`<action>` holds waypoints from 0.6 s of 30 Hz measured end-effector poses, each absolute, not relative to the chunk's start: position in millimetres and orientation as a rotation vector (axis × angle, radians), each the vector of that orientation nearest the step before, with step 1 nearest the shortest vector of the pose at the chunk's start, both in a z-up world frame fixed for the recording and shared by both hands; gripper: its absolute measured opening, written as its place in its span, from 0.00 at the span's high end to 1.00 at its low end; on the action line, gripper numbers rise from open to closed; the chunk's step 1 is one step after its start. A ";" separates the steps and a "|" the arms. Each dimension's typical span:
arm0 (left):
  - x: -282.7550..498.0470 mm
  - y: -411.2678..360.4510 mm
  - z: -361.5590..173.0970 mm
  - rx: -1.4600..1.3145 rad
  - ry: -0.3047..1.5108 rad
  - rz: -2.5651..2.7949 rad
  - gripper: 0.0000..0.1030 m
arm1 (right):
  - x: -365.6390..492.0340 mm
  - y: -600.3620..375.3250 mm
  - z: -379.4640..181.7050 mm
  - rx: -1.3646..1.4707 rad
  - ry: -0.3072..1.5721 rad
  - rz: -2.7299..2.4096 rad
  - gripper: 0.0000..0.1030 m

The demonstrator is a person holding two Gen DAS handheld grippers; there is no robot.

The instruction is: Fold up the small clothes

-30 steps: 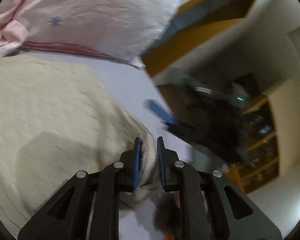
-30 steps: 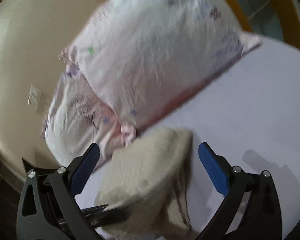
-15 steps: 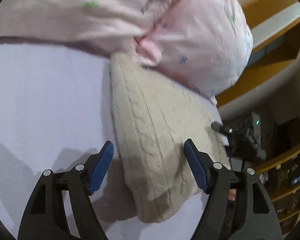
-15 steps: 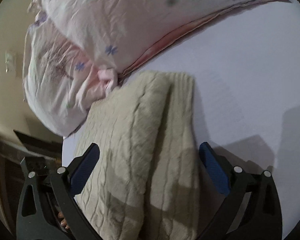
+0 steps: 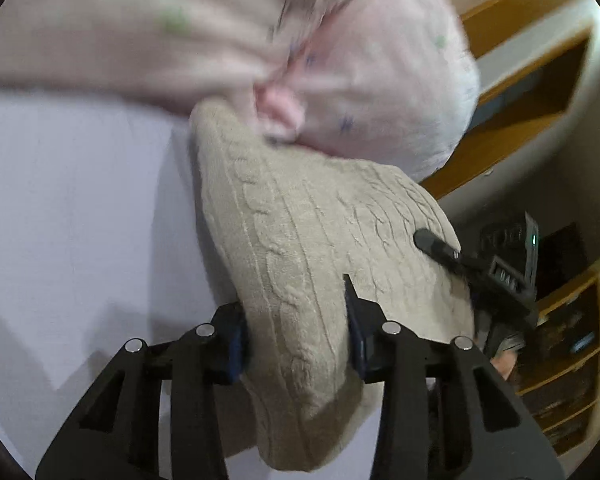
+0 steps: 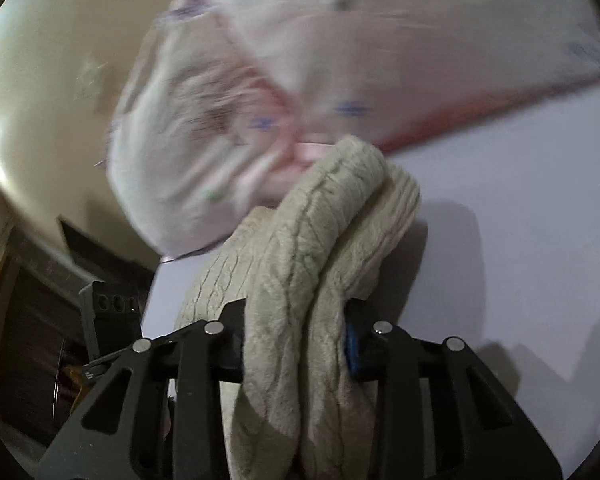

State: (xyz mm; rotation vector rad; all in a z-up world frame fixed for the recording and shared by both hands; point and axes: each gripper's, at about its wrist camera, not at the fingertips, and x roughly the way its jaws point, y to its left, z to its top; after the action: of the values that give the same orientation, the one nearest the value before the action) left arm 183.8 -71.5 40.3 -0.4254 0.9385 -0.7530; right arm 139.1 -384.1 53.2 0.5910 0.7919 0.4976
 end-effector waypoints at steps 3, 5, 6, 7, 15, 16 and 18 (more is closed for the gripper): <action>174.9 -37.9 54.2 -0.304 0.856 -0.649 0.56 | 164.8 -337.2 42.9 0.488 0.845 0.498 0.64; 175.0 -27.2 51.2 -0.155 0.839 -0.503 0.52 | 178.4 -313.3 30.6 0.358 0.910 0.384 0.57; 175.5 -21.0 46.1 -0.127 0.860 -0.460 0.51 | 177.8 -308.6 31.0 0.322 0.901 0.343 0.47; 173.7 -15.2 44.8 -0.141 0.864 -0.458 0.51 | 167.7 -309.6 39.8 0.306 0.838 0.302 0.42; 131.0 -28.1 73.7 -0.194 0.726 -0.605 0.34 | 125.1 -275.6 64.6 0.383 0.785 0.612 0.18; 132.0 -36.7 68.7 -0.178 0.749 -0.622 0.32 | 134.3 -267.7 52.8 0.322 0.837 0.514 0.18; 139.5 -59.9 51.7 -0.105 0.792 -0.590 0.32 | 148.8 -271.3 35.3 0.349 0.891 0.465 0.18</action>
State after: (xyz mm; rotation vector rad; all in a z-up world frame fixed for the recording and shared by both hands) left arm 139.5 -59.9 51.7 -0.1049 0.7920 -0.5902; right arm 148.8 -271.3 35.3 0.3490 0.8913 0.4648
